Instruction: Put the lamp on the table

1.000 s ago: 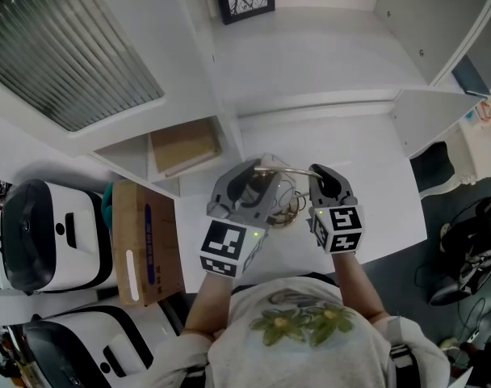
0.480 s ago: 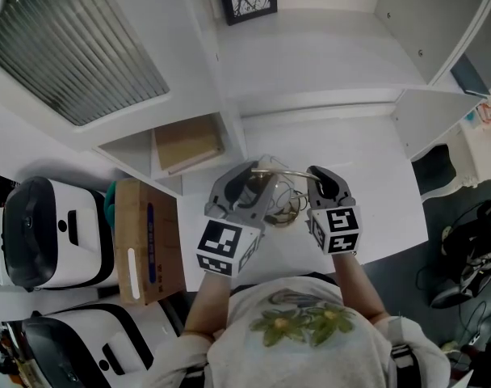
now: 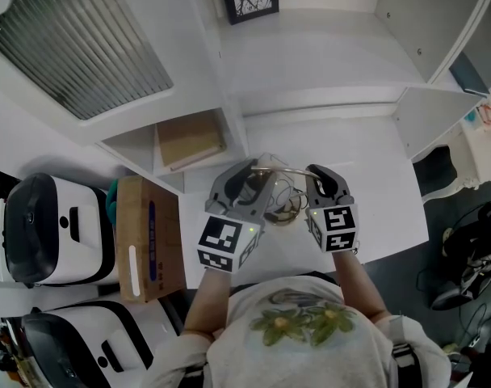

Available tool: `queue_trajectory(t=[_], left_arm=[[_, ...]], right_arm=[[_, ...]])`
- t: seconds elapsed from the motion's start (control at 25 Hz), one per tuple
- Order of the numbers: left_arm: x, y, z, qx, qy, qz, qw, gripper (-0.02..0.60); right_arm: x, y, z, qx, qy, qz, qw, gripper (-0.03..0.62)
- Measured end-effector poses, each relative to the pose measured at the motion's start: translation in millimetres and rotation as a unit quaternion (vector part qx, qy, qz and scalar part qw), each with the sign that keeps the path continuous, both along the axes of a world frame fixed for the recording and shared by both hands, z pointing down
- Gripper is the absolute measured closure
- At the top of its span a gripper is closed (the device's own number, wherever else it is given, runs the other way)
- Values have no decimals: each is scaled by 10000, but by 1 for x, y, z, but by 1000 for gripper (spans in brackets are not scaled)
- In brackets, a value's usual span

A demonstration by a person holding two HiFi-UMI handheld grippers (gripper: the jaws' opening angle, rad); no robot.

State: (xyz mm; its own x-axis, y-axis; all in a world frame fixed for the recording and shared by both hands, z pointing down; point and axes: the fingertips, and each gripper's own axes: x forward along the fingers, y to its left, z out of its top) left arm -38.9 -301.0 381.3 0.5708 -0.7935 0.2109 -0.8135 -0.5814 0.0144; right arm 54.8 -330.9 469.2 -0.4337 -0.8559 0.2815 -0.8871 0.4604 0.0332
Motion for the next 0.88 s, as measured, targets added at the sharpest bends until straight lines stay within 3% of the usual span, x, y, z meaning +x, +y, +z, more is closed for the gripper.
queue_trajectory(t=[0.36, 0.52, 0.88], left_arm=[[-1, 3, 3, 98, -249, -15, 9996, 423], [-5, 9, 2, 123, -289, -78, 9995, 423], [-17, 24, -3, 194, -252, -281, 9991, 423]], right_arm=[[-4, 5, 2, -22, 121, -30, 9999, 557], [-6, 11, -1, -37, 138, -104, 9998, 449], [-3, 25, -10, 76, 208, -31, 9998, 430]])
